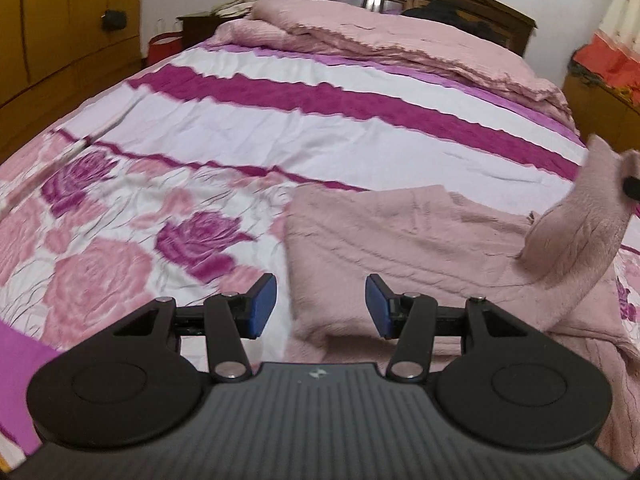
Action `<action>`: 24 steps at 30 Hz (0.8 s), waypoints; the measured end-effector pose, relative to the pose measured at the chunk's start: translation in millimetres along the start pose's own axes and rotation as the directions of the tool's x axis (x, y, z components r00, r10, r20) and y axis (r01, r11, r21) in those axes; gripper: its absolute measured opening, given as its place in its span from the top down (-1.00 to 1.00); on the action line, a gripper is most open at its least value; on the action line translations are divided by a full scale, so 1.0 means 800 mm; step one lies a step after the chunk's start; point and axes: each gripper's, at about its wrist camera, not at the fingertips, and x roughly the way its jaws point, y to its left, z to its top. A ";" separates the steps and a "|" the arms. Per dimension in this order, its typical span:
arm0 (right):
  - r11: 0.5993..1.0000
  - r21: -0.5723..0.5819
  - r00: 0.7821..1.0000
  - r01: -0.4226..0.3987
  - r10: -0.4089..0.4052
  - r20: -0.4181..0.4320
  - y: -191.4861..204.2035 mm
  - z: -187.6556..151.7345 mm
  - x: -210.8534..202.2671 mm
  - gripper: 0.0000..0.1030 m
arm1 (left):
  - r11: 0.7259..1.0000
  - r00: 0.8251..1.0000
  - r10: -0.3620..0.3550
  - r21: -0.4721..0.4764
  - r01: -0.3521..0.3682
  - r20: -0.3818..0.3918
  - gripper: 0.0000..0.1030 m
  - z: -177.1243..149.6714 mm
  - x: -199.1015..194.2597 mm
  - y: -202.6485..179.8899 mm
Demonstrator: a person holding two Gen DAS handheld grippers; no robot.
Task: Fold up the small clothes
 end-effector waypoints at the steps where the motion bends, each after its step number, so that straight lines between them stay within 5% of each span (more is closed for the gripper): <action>1: 1.000 0.019 1.000 0.020 -0.020 0.000 -0.015 -0.004 -0.003 0.79 | 1.000 1.000 -0.007 0.008 0.007 -0.001 -0.11 0.001 0.004 -0.005; 8: 0.987 0.124 0.989 0.102 -0.087 -0.118 -0.086 -0.068 0.000 0.78 | 0.999 0.998 -0.013 0.044 0.015 -0.065 -0.11 -0.010 0.048 -0.028; 13: 0.978 0.165 0.957 0.129 -0.079 -0.278 -0.114 -0.115 0.003 0.73 | 0.994 0.995 0.031 0.110 -0.020 -0.097 -0.11 -0.028 0.070 -0.037; 16: 0.973 0.194 0.959 0.125 -0.068 -0.275 -0.121 -0.116 -0.006 0.67 | 0.987 0.995 0.050 0.156 -0.035 -0.089 -0.11 -0.032 0.071 -0.043; 19: 0.975 0.173 0.964 0.138 -0.093 -0.249 -0.121 -0.104 -0.018 0.37 | 0.986 0.995 0.052 0.164 -0.037 -0.091 -0.12 -0.029 0.070 -0.046; 21: 0.977 0.163 0.973 0.137 -0.102 -0.205 -0.120 -0.095 -0.024 -0.14 | 0.988 0.995 0.043 0.149 -0.029 -0.091 -0.13 -0.026 0.068 -0.043; 24: 0.982 0.148 0.979 0.120 -0.093 -0.180 -0.123 -0.081 -0.015 -0.19 | 0.993 0.995 0.032 0.114 -0.021 -0.096 -0.13 -0.023 0.067 -0.040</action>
